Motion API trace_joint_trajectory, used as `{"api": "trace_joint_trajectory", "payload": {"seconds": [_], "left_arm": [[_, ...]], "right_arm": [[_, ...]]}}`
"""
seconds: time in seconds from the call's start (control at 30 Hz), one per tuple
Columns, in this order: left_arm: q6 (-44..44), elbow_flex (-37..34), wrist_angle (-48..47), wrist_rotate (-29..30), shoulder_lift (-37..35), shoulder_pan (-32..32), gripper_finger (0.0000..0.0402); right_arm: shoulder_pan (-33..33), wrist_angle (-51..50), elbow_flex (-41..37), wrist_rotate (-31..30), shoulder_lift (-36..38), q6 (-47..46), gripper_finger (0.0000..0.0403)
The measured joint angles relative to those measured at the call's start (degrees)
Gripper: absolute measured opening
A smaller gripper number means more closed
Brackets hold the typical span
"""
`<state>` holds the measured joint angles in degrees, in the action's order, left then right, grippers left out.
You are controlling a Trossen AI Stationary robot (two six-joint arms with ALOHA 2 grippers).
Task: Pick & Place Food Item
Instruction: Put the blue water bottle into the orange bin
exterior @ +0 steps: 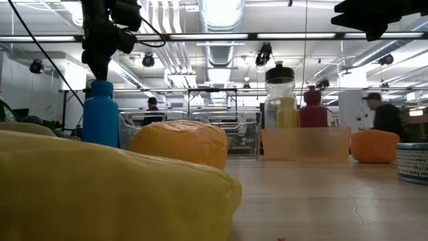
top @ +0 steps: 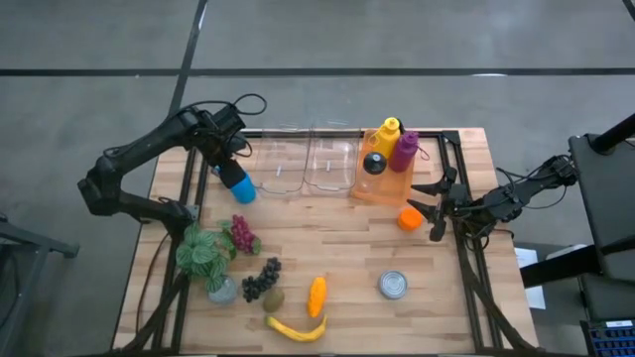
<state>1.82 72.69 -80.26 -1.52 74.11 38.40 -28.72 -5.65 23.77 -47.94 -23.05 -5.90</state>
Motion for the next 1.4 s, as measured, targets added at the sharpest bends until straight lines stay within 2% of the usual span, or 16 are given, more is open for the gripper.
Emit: {"api": "trace_joint_trajectory", "payload": {"seconds": [0.43, 0.8, 1.03, 1.4], "left_arm": [[0.2, 0.0, 0.4, -1.5, 0.0, 0.0, 0.0134], [-0.2, 0.1, 0.5, -1.6, 0.0, -0.1, 0.0052], [-0.3, 0.1, 0.4, -2.0, 0.0, -0.1, 0.0063], [-1.6, 0.2, -0.5, -2.1, -0.1, 0.0, 0.0059]], "right_arm": [[0.0, 0.0, 0.0, 0.0, 0.0, 0.0, 0.019], [0.0, 0.0, 0.0, 0.0, 0.0, 0.0, 0.019], [0.0, 0.0, 0.0, 0.0, 0.0, 0.1, 0.019], [0.0, 0.0, 0.0, 0.0, 0.0, 0.0, 0.019]]}}
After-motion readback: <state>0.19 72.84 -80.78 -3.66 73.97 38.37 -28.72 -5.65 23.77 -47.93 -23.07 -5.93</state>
